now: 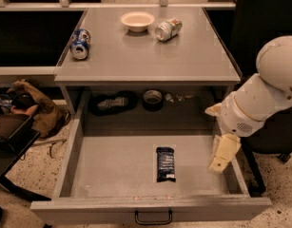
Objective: Pick rxbar blueberry from top drawer and place on counter
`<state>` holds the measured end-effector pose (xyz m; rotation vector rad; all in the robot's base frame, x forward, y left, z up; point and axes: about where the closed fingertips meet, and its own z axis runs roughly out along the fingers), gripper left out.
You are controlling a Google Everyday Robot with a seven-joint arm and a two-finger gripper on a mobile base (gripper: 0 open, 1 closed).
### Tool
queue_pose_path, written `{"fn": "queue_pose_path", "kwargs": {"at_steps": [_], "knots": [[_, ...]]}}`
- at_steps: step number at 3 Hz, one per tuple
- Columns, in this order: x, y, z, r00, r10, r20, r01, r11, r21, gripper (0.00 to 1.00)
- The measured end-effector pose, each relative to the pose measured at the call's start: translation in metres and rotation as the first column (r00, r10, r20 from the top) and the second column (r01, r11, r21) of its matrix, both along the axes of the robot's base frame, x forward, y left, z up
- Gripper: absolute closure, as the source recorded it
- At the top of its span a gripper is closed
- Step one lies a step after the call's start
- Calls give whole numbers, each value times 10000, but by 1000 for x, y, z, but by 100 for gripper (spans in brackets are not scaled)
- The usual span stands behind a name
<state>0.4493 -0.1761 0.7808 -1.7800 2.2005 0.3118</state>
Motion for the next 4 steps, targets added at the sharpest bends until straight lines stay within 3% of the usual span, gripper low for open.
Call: {"fn": "queue_pose_path", "kwargs": {"at_steps": [2, 3, 4], "knots": [[0, 46, -41, 9979, 509, -389, -477, 9957, 794, 0], [2, 62, -52, 9993, 382, -18, -375, 9877, 1520, 0], [2, 63, -52, 9993, 382, -17, -375, 9877, 1520, 0]]}}
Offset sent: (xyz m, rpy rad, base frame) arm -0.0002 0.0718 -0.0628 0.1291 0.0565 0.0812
